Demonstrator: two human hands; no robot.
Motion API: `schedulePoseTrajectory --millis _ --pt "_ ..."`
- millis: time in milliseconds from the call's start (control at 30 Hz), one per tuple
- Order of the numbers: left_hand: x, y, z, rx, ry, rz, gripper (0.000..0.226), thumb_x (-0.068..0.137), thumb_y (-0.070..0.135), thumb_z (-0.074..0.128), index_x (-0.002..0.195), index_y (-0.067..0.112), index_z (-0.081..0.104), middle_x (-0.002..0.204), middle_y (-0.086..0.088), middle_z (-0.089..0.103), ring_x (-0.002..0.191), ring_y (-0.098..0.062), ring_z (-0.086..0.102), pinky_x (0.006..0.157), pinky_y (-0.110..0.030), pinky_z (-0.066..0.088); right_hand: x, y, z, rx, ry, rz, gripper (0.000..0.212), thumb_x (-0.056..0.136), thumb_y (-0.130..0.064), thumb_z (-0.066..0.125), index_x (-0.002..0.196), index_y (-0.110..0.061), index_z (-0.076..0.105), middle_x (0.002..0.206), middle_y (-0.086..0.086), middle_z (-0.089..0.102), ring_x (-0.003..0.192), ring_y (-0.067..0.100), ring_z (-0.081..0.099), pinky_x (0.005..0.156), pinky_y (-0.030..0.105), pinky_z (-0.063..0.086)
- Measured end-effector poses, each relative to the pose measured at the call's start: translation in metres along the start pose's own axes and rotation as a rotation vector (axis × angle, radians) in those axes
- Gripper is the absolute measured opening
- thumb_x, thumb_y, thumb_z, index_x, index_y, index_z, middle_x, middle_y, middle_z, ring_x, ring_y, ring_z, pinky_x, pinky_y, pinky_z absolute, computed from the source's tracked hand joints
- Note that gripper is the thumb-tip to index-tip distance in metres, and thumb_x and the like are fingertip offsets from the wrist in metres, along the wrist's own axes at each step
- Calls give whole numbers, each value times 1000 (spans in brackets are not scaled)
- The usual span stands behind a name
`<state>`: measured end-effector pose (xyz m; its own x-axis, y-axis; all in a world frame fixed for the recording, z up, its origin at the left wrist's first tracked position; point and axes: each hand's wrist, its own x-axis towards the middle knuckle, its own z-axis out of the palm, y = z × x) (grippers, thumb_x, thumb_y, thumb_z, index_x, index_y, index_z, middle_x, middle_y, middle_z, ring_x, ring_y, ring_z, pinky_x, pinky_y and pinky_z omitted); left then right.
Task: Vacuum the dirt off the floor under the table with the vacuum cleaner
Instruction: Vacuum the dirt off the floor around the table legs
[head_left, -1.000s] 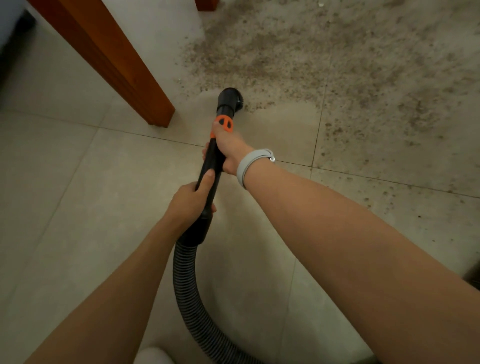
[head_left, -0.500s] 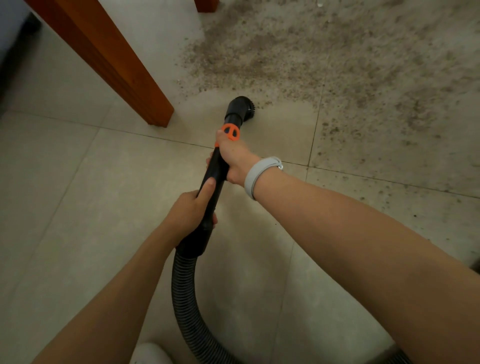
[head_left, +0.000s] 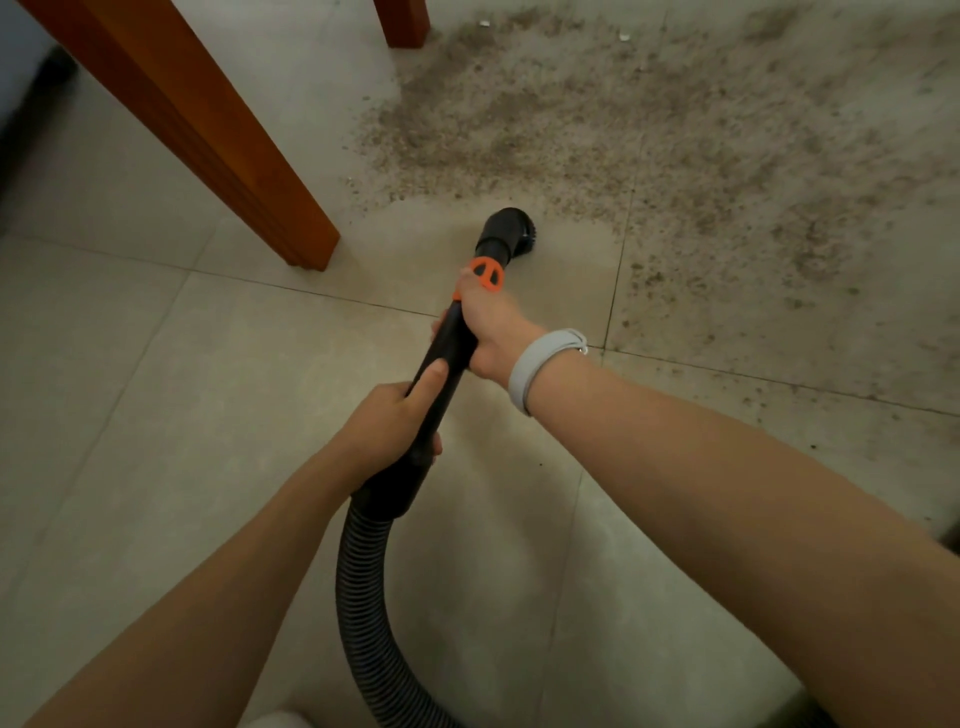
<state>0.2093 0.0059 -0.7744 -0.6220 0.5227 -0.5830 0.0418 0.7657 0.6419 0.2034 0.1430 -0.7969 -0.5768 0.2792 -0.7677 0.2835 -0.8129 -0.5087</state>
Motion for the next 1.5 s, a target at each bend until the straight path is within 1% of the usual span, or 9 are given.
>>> schedulePoseTrajectory --millis 67,133,300,833,967,1100,1267,1400,1500 --pt "10 9 0 -14 -7 -3 60 95 56 32 82 6 62 65 -8 67 59 -18 65 61 -28 50 1 -15 0 -24 -8 5 29 98 -39 44 96 -10 45 77 7 47 61 19 50 71 34 48" --pt "22 21 1 -31 -10 1 61 94 58 33 83 6 62 66 -9 67 61 -20 65 65 -30 51 5 -31 -1 -38 7 1 32 99 -39 43 88 -9 46 75 7 47 60 19 49 64 32 47" --pt "46 48 1 26 -35 22 64 92 61 33 78 7 63 66 -10 68 64 -23 65 71 -32 52 15 -57 -12 15 63 -25 31 97 -36 47 109 -8 47 75 9 50 59 19 51 55 32 46" --pt "14 52 22 104 -73 40 62 94 59 31 80 6 61 67 -11 69 61 -23 65 71 -32 52 -7 -44 -43 6 61 38 29 97 -38 47 101 -9 45 78 8 49 61 20 52 55 33 46" --pt "10 63 23 154 -99 48 66 94 59 31 82 3 63 69 -13 69 61 -23 65 71 -31 51 -11 -48 -50 35 91 43 32 95 -40 49 113 -13 46 79 8 49 59 22 53 50 32 45" --pt "8 69 29 192 -109 75 69 94 60 30 73 3 65 69 -15 70 63 -25 65 78 -34 52 -17 -52 -63 73 89 52 40 96 -40 48 127 -15 45 86 8 50 63 22 53 51 34 46" --pt "11 77 38 217 -117 87 64 95 57 29 74 7 63 69 -12 69 62 -23 65 74 -32 51 -18 -57 -73 96 102 45 31 96 -38 48 113 -12 46 81 8 49 62 21 52 54 33 47" --pt "21 79 43 202 -107 97 66 95 58 30 73 6 64 65 -11 69 60 -22 65 71 -31 52 -16 -65 -78 101 105 18 39 97 -38 47 127 -12 45 84 8 49 66 21 53 55 33 47" --pt "29 78 42 187 -93 104 67 94 59 30 74 6 65 66 -10 69 62 -22 65 73 -31 52 -14 -69 -76 100 94 1 39 98 -38 46 125 -10 45 83 9 48 66 20 51 68 33 48"
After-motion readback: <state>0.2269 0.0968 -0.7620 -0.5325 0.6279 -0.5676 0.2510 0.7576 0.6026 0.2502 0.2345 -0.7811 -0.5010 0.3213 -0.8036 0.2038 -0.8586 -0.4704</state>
